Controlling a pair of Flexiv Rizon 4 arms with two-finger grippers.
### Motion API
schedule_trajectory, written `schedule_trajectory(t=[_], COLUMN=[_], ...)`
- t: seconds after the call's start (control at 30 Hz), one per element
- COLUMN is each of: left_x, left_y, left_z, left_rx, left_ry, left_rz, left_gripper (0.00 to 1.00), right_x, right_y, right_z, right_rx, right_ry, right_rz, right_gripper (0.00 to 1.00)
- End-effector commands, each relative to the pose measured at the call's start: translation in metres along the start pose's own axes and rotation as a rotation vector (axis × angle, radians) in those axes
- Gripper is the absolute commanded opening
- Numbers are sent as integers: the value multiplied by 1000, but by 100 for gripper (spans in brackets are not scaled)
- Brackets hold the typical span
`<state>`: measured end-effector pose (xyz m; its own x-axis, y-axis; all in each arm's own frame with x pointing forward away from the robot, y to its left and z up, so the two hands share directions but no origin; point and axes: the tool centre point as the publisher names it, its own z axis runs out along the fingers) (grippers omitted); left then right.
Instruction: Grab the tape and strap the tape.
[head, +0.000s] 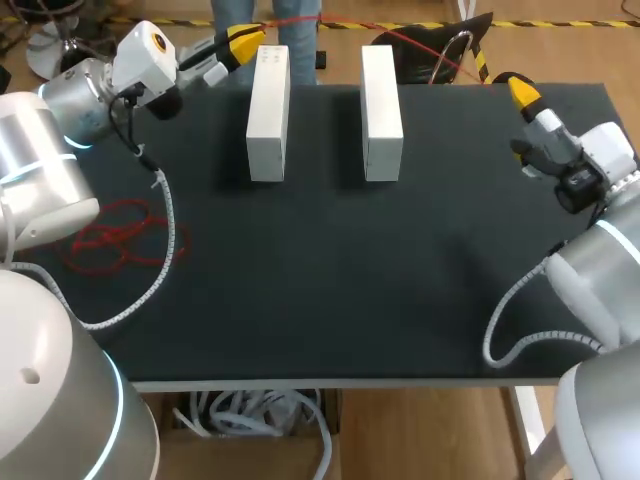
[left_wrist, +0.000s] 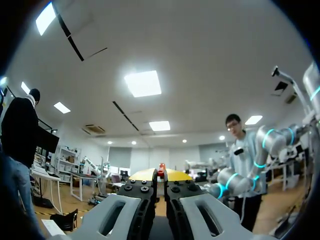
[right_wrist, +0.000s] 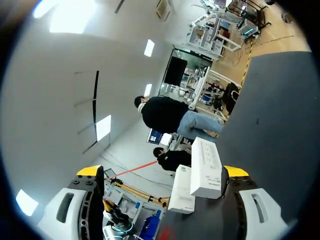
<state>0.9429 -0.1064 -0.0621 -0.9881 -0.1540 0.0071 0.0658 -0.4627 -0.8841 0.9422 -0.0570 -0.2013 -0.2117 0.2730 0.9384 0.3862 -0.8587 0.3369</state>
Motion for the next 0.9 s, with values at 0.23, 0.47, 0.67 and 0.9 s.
schedule_trajectory(t=[0.23,0.47,0.67,0.9], left_x=[1,1,1,1], left_y=[0,0,0,0], left_z=[0,0,0,0], left_rx=[1,1,1,1], left_ry=[-3,-3,-3,-3], left_rz=[1,1,1,1], left_gripper=[0,0,0,0], right_x=[-1,0,1,14], right_y=[-2,-8,-23,-33], right_z=[-3,-4,-3,3], right_rx=[-164,-207,-264,-333], right_ry=[5,15,16,-15], right_rz=[1,108,341,510], right_gripper=[100,100,100,100])
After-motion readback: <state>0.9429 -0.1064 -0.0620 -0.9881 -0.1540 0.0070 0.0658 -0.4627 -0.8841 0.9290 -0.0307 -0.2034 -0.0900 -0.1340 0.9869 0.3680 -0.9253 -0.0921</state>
